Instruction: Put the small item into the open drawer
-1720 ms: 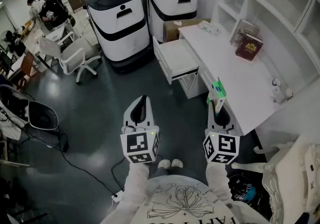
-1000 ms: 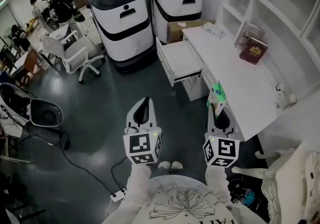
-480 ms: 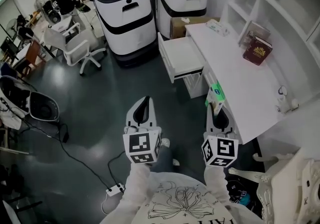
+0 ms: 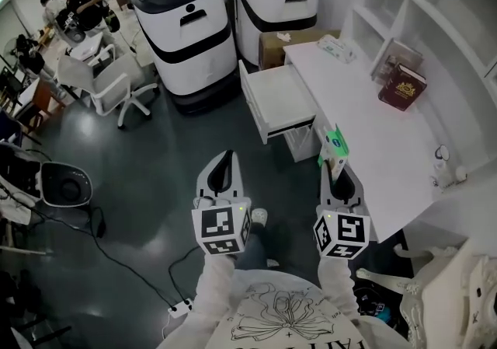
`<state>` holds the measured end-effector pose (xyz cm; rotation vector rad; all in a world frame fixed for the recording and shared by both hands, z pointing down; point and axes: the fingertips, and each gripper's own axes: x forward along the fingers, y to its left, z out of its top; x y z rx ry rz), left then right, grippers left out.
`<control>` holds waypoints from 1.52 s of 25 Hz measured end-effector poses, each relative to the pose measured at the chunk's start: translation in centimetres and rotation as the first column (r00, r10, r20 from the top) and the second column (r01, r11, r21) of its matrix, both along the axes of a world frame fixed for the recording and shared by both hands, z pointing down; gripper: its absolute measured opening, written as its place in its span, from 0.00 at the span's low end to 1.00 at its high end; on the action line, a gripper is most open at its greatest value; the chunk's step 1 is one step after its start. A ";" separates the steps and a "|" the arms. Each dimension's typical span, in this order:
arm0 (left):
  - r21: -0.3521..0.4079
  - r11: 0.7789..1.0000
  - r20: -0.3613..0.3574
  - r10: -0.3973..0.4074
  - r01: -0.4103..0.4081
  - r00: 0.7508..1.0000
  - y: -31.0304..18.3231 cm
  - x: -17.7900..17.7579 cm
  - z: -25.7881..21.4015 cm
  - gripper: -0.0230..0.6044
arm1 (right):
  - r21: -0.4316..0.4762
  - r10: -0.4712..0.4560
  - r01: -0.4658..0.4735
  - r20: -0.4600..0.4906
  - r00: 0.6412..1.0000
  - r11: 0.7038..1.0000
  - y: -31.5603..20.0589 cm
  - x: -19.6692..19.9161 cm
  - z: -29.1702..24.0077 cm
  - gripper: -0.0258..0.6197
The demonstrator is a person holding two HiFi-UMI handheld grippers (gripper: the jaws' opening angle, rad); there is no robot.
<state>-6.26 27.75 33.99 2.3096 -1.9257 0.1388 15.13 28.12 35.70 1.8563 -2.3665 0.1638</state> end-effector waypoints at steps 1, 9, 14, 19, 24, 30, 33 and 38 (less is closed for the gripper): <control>0.001 1.000 -0.002 0.006 -0.006 1.000 -1.3 -0.1 0.0 0.04 | 0.001 0.003 -0.003 -0.003 1.000 1.000 -1.1 -0.1 0.0 0.18; 0.014 0.999 -0.007 0.050 -0.050 0.999 -11.9 -1.4 -1.2 0.04 | 0.001 0.045 -0.045 0.002 0.999 0.999 -10.8 -1.7 -0.9 0.18; 0.018 0.996 -0.008 0.088 -0.088 0.996 -17.3 -2.5 -1.5 0.04 | -0.008 0.081 -0.081 0.030 0.996 0.997 -15.4 -3.0 -0.8 0.18; -0.003 0.992 -0.010 0.124 -0.124 0.992 -21.3 -2.7 -0.4 0.04 | -0.043 0.113 -0.111 0.030 0.993 0.993 -18.4 -3.4 0.5 0.18; -0.032 0.991 -0.016 0.128 -0.129 0.992 -23.9 -2.5 0.9 0.04 | -0.071 0.120 -0.118 0.024 0.992 0.990 -21.0 -3.1 1.8 0.18; -0.053 0.992 -0.012 0.113 -0.114 0.994 -28.1 -2.3 2.3 0.04 | -0.089 0.113 -0.110 0.025 0.993 0.990 -26.1 -2.5 2.9 0.18; -0.054 0.994 -0.012 0.095 -0.096 0.995 -31.0 -2.3 2.7 0.04 | -0.100 0.100 -0.097 0.028 0.995 0.990 -29.5 -2.4 3.4 0.18; -0.069 0.996 -0.003 0.061 -0.061 0.998 -36.1 -1.7 3.6 0.04 | -0.124 0.048 -0.045 0.021 0.999 0.991 -35.6 -2.2 4.5 0.18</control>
